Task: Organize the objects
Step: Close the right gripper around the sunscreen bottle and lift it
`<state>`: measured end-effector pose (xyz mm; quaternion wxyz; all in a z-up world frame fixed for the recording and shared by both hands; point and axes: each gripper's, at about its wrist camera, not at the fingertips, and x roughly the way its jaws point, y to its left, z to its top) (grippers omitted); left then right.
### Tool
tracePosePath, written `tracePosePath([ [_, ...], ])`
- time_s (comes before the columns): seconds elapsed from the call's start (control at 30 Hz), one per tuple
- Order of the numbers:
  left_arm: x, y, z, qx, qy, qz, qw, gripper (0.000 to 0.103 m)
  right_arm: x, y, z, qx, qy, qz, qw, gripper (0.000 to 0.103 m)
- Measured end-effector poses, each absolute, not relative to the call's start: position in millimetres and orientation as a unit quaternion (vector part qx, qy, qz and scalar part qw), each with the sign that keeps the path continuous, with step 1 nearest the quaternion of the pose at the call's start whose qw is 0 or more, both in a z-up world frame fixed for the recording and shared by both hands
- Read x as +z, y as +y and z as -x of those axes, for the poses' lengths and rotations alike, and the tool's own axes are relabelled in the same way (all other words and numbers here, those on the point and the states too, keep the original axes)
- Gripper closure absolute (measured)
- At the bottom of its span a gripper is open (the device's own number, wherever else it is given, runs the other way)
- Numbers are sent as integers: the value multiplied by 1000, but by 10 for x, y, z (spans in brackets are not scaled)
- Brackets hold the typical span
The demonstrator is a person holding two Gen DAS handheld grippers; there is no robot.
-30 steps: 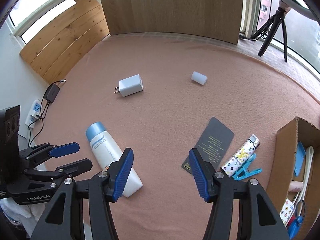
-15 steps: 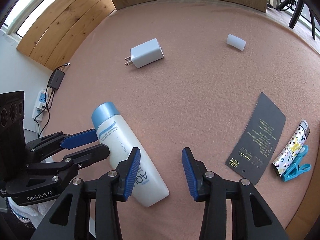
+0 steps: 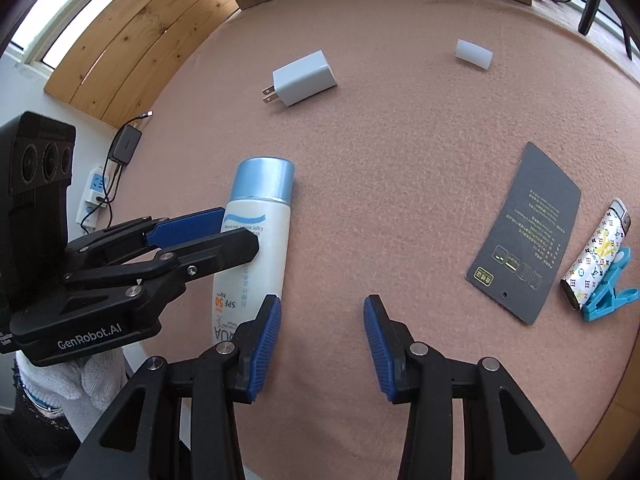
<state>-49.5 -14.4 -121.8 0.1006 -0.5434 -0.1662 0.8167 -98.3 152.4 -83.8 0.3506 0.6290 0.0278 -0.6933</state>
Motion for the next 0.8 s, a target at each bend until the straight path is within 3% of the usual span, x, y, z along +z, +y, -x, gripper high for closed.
tracePosePath([
  [0.2, -1249, -121, 374, 812, -164, 550, 107, 51, -845, 1613, 1128, -689, -38, -640, 338, 58],
  [0.8, -1361, 101, 399, 801, -173, 558, 128, 52, -974, 1274, 1078, -657, -46, -654, 372, 56],
])
